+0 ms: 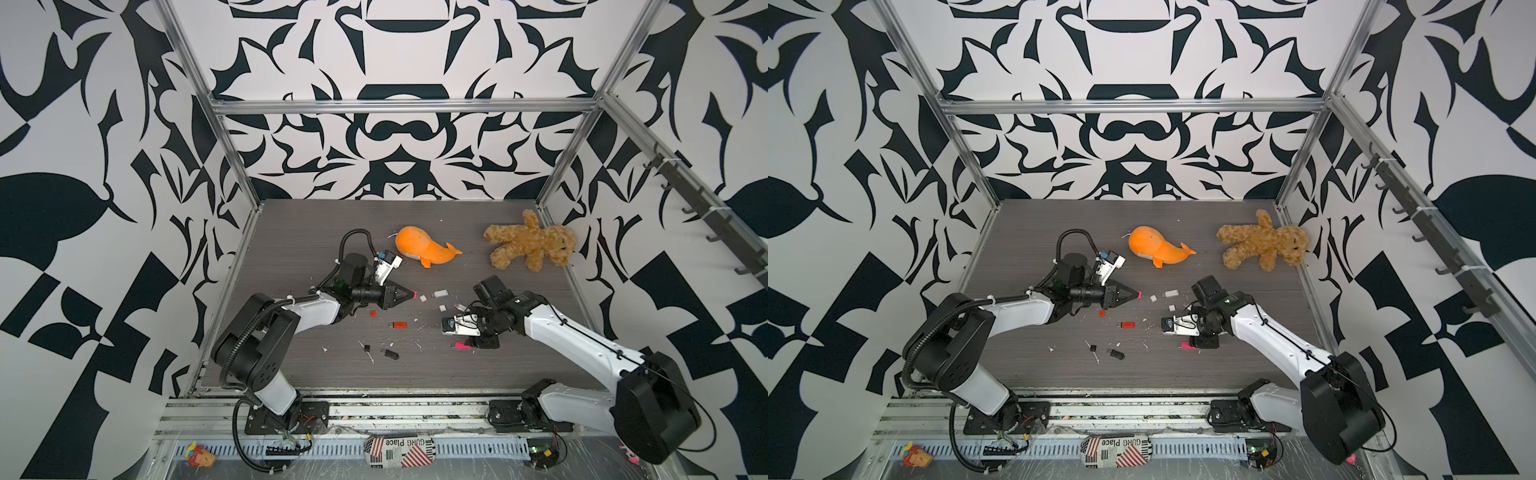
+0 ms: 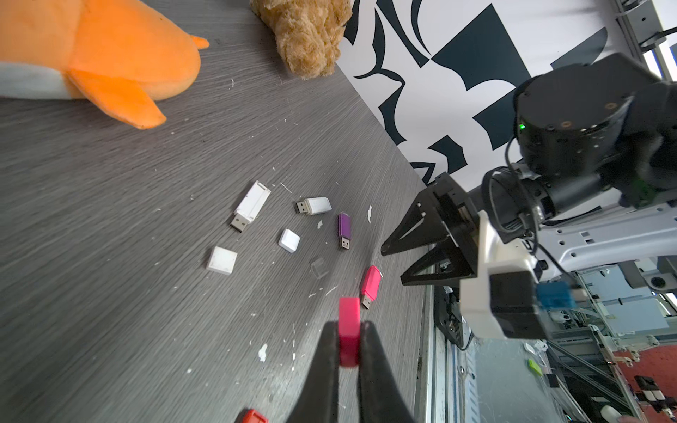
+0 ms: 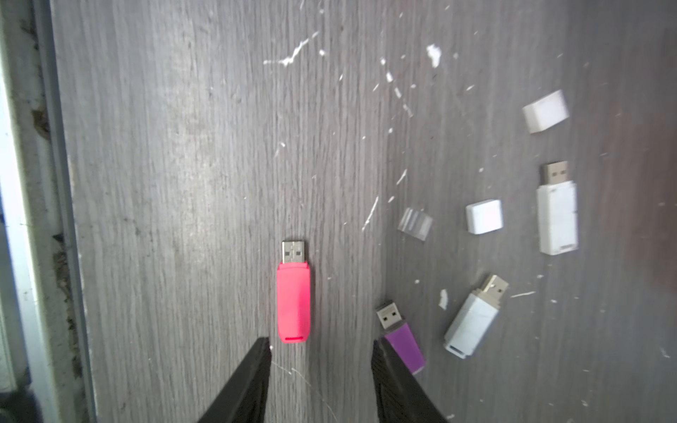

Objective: Close the usb drive cover
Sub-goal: Pick up the USB drive from the center of the board.

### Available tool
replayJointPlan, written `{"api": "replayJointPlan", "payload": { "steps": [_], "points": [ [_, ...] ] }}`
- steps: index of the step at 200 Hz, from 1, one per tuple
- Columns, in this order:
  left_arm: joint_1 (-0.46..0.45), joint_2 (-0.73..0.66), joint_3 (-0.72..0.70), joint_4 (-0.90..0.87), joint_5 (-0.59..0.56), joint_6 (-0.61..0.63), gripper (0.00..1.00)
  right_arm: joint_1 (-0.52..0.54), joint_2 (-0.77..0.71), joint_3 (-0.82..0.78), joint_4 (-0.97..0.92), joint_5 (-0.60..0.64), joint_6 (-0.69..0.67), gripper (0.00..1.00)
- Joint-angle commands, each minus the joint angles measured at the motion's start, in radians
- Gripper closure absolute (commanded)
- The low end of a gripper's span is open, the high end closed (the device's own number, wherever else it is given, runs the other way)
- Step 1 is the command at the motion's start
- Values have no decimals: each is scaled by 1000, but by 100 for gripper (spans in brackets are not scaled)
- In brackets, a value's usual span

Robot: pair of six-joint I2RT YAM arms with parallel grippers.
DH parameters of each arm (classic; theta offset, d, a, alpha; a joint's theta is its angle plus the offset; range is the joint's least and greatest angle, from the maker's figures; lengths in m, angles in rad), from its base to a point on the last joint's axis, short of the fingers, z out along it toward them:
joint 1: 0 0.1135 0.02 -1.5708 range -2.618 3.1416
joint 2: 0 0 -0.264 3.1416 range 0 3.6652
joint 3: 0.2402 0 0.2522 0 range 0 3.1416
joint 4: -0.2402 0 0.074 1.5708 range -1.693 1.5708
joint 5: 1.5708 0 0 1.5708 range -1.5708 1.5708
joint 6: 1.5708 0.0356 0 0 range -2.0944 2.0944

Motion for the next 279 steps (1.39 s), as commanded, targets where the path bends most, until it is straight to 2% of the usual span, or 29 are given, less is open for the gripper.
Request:
{"api": "replayJointPlan", "payload": {
  "steps": [1,75,161,195,242,279],
  "points": [
    [4,-32,1,-26,-6,29,94,1,18,-8,3,5,18,51],
    [4,-40,-28,-1,-10,28,94,4,103,-5,25,-8,23,54],
    [4,-41,-35,6,-10,33,94,31,180,-11,55,48,32,59],
    [4,-46,-42,3,-12,33,94,36,199,-7,56,71,32,68],
    [5,-50,-42,-1,-8,35,94,44,214,-9,50,75,38,72],
    [3,-60,-46,-7,-7,39,94,47,184,-4,46,60,45,83]
  ]
}}
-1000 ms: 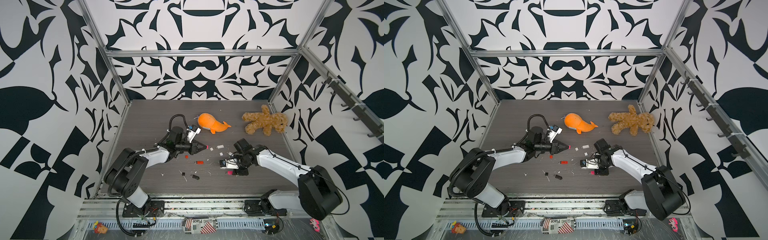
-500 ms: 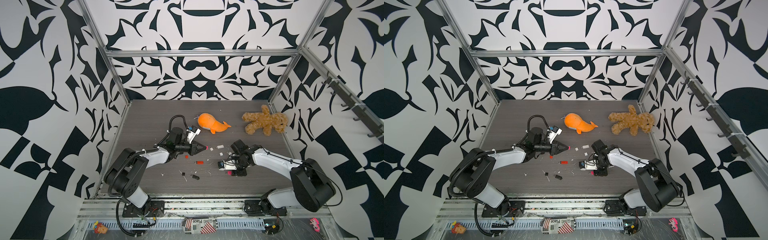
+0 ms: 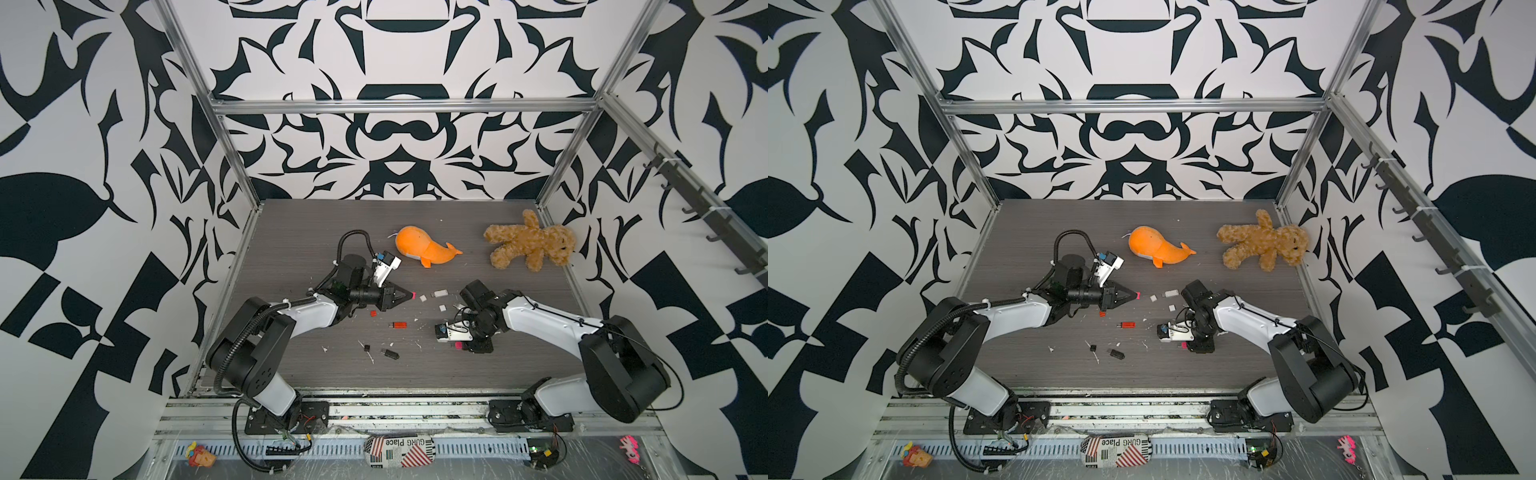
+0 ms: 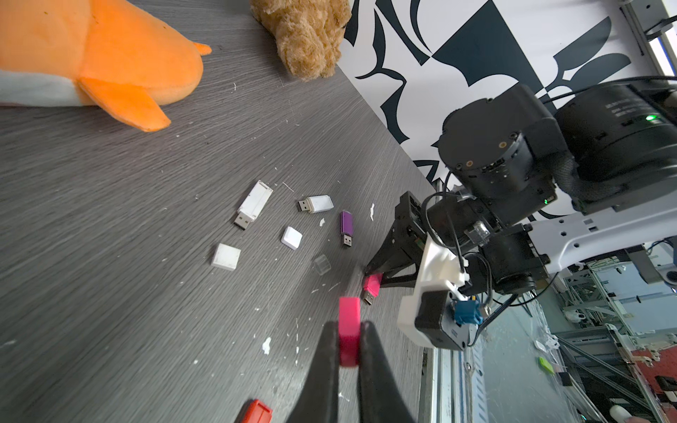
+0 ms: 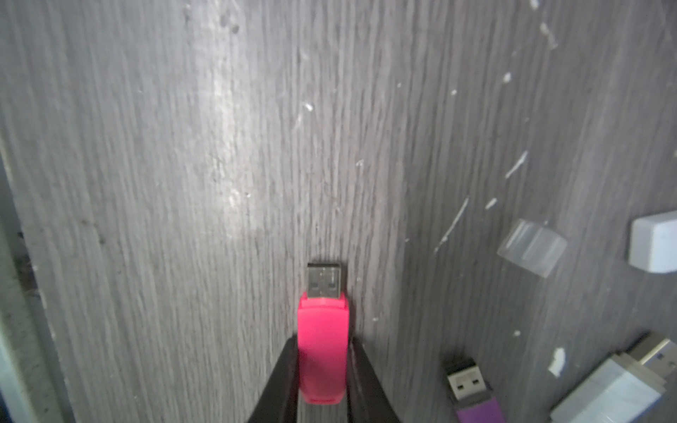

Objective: Close the usb drive cover
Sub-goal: Pick up the USB drive from the center of the board, then close the cover of the USB drive.

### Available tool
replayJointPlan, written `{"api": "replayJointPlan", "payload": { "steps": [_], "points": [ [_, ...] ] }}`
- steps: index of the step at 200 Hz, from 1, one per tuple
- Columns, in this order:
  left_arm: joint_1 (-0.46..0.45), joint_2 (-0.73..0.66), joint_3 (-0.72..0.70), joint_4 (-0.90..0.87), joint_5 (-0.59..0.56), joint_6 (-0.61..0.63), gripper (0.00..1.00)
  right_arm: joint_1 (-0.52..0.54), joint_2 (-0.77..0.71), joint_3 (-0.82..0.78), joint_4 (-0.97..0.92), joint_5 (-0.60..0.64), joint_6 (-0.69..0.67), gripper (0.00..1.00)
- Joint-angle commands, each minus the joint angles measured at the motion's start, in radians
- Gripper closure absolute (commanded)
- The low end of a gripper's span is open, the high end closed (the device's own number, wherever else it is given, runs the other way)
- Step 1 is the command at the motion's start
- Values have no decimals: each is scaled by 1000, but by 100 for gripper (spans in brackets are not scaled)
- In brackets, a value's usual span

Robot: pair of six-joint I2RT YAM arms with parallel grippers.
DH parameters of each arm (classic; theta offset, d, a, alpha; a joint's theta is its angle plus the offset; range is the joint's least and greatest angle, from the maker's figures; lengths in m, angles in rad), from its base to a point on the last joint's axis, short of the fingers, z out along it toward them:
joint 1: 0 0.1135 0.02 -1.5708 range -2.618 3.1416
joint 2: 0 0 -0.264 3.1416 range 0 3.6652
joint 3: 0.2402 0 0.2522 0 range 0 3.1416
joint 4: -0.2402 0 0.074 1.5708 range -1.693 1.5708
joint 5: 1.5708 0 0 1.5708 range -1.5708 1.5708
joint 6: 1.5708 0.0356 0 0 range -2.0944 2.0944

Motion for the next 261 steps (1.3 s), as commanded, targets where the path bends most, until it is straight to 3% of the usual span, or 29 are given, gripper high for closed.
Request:
{"api": "replayJointPlan", "payload": {
  "steps": [1,45,104,178,261],
  "points": [
    [3,-34,-23,-2,8,14,94,6,-8,4,-2,11,10,83],
    [3,-36,-20,6,11,-4,94,5,-140,18,64,-79,90,86],
    [3,-30,-41,65,14,-68,94,13,-227,12,395,-130,284,87],
    [-18,-8,-28,118,2,-141,93,164,-134,14,624,81,255,87],
    [-25,-7,-25,81,-32,-130,92,175,-140,-5,712,117,303,87]
  ]
}}
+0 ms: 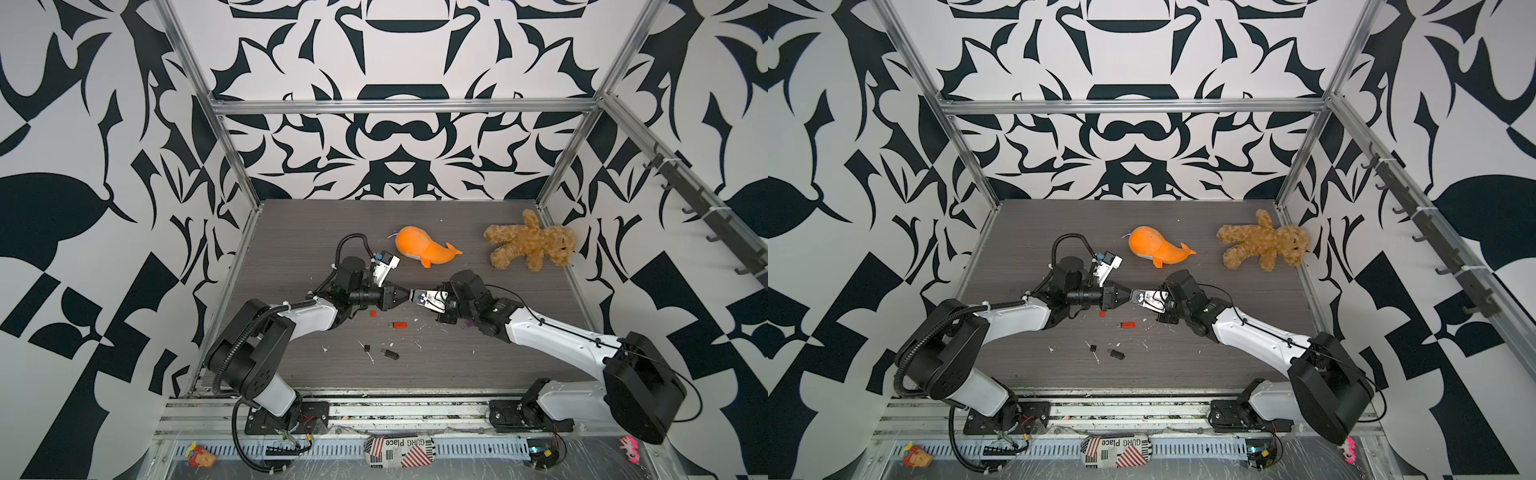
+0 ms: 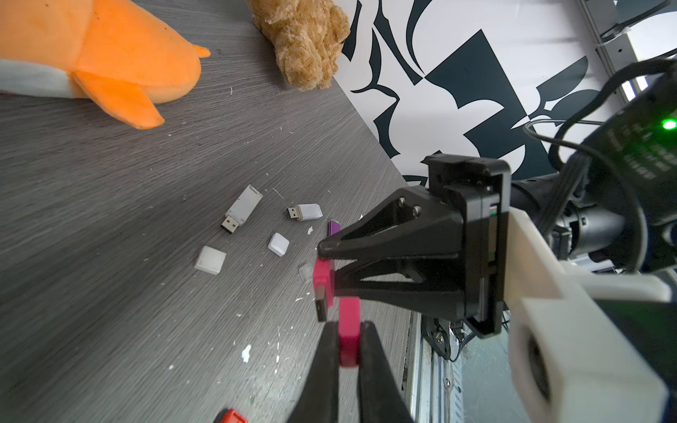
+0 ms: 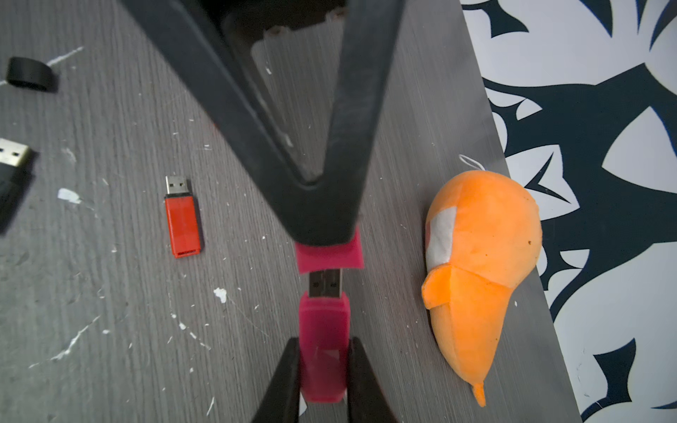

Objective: Close the usb drive cover
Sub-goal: Close the cover of the USB drive.

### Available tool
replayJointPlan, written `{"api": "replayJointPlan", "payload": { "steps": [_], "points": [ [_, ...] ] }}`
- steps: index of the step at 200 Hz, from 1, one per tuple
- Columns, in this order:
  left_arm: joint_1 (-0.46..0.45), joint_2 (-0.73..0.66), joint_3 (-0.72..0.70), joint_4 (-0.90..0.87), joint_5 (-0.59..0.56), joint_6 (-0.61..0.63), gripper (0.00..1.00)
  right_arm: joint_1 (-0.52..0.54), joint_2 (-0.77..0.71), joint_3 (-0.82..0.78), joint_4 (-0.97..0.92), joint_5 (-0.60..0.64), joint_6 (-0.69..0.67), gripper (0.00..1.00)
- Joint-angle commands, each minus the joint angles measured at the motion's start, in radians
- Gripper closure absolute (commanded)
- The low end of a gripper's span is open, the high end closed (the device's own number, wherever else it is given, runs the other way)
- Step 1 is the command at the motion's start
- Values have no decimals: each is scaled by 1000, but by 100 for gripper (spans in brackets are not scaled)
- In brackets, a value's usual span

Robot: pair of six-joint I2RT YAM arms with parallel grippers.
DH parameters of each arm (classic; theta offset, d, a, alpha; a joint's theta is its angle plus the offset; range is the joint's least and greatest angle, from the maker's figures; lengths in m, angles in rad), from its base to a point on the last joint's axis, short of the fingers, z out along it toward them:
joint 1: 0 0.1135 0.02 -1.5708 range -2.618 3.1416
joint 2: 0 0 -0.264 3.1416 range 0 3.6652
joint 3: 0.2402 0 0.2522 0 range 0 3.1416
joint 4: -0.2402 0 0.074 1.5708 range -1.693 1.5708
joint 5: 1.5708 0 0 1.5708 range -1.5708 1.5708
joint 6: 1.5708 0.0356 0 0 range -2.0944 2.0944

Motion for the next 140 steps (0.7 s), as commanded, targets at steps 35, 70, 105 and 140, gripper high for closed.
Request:
{"api": "replayJointPlan", "payload": {
  "steps": [35,70,105,140],
  "points": [
    [-13,3,5,-18,-39,8,92,6,-25,-2,54,-8,44,87],
    [-17,-1,6,-30,-89,20,92,6,-25,-6,62,-16,50,88],
    [-25,3,14,-29,-124,26,92,8,-22,-16,93,-32,70,89],
    [-26,16,14,7,-111,5,92,14,-9,-13,93,-41,68,90]
  ]
}}
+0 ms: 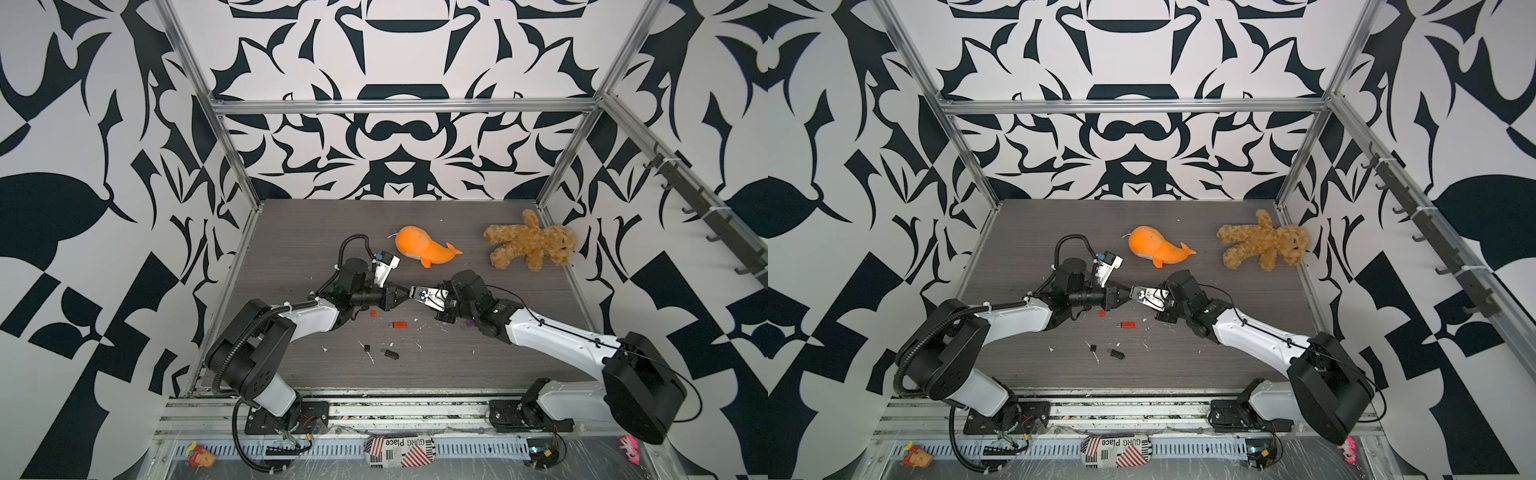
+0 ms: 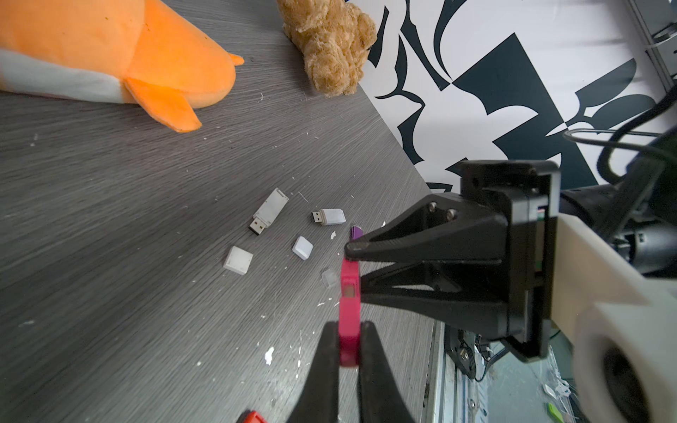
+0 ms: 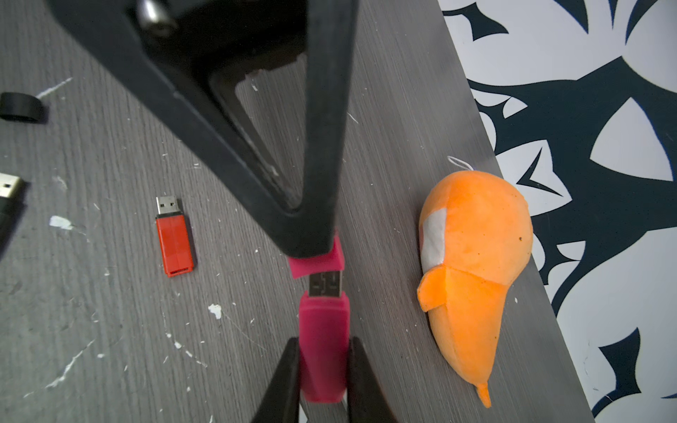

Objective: Close the usb drive cover
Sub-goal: Close the cover of the USB drive.

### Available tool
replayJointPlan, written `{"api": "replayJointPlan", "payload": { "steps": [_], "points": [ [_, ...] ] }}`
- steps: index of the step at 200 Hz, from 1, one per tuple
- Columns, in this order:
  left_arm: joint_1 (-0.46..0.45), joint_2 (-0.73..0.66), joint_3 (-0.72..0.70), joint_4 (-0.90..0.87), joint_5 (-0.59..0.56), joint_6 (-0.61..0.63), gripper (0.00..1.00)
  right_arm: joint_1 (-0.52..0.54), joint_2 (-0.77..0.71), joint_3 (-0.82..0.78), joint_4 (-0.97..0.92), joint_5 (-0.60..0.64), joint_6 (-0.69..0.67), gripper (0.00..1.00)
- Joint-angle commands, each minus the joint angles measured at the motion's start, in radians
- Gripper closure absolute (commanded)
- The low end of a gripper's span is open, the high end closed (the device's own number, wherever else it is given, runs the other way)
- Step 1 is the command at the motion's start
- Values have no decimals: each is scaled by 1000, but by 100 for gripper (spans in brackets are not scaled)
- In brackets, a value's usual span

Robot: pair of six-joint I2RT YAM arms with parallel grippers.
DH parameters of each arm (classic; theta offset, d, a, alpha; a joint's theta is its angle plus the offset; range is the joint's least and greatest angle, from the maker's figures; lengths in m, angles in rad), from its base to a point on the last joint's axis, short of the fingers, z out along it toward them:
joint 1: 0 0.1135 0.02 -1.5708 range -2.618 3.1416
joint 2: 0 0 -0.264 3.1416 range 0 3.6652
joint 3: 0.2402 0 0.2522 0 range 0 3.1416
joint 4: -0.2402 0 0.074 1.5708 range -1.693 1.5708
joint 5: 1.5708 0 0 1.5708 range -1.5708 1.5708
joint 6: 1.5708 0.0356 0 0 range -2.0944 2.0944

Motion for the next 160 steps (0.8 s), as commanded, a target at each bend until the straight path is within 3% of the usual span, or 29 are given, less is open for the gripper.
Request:
{"api": "replayJointPlan", "payload": {
  "steps": [1,81,160],
  "points": [
    [-3,17,14,29,-6,-13,92,13,-7,3,46,-26,18,90],
    [-3,51,40,-10,50,-13,92,20,-28,-8,101,-73,-80,92],
    [-17,63,76,-59,28,-8,92,37,-16,19,161,-115,-199,94]
  ]
}}
